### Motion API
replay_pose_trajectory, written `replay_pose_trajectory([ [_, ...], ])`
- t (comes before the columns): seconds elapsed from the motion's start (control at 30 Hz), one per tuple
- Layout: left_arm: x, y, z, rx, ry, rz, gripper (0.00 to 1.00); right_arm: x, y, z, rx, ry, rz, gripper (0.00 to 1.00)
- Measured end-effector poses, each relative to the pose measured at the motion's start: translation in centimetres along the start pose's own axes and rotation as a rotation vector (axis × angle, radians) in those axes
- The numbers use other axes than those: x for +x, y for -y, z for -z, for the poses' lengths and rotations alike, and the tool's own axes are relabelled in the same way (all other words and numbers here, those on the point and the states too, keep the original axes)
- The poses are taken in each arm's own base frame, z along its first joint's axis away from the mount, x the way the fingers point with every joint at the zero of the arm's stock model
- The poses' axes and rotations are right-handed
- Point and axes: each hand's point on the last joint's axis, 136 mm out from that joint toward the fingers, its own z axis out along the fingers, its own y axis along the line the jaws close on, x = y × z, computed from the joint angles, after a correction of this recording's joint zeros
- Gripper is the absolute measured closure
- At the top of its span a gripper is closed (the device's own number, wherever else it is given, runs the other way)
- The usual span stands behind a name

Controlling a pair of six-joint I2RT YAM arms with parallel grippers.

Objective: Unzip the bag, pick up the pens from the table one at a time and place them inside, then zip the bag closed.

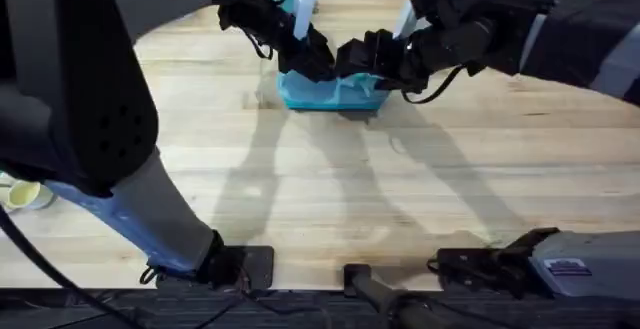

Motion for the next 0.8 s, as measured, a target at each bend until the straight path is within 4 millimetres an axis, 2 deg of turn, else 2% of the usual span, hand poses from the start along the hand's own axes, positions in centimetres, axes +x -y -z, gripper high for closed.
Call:
replay_pose_trajectory([
  [0.17,0.0,0.01,0.0,0.0,0.0,0.0,0.959,0.11,0.18,-0.4,0.007,-0.008,-0.021,0.444],
  [0.33,0.0,0.01,0.0,0.0,0.0,0.0,0.959,0.18,0.28,-0.59,0.01,-0.012,-0.028,0.568],
  [0.4,0.0,0.0,0.0,0.0,0.0,0.0,0.959,0.17,0.26,-0.59,0.009,-0.011,-0.028,0.704],
  [0.47,0.0,0.01,0.0,0.0,0.0,0.0,0.959,0.16,0.24,-0.59,0.008,-0.011,-0.035,0.911],
  [0.5,0.0,0.01,0.0,0.0,0.0,0.0,0.959,0.13,0.21,-0.59,0.007,-0.01,-0.036,0.951],
  [0.8,0.0,0.0,0.0,0.0,0.0,0.0,0.959,0.14,0.17,-0.6,0.006,-0.01,-0.035,0.966],
])
